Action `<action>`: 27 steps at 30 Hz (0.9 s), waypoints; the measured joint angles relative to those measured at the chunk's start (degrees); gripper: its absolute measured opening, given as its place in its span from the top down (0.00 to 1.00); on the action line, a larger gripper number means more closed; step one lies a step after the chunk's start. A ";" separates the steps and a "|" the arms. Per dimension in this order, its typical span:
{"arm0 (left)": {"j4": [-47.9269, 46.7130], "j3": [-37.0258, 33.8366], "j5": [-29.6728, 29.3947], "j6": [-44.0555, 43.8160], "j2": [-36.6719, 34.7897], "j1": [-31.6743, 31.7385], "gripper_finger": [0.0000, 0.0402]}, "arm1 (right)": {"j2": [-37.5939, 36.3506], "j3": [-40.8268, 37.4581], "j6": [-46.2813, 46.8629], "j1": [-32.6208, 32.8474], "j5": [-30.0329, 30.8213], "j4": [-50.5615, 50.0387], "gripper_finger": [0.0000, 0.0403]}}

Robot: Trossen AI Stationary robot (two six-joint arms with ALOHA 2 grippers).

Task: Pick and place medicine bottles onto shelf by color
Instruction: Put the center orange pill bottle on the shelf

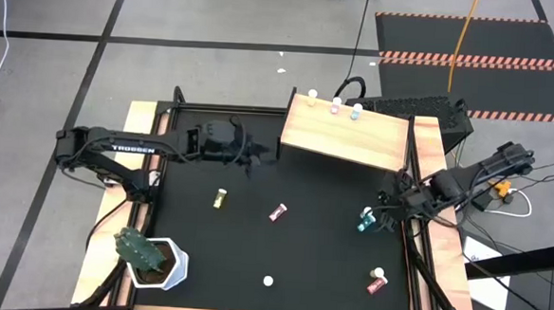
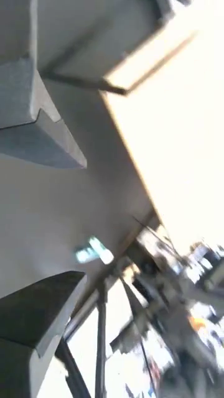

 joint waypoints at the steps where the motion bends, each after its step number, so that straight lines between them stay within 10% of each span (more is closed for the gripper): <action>1: 2.25 0.00 0.01 1.25 0.00 -0.67 0.30 | 0.26 -0.29 -0.47 -0.01 0.61 -0.02 0.62; 8: 8.78 0.02 -3.87 5.12 -0.08 -3.30 0.30 | 0.63 -1.31 1.65 -0.58 0.62 3.65 0.51; 27: -42.26 0.09 -20.86 -21.63 -0.98 19.04 0.30 | 0.56 -1.31 6.34 -0.58 0.47 7.87 0.52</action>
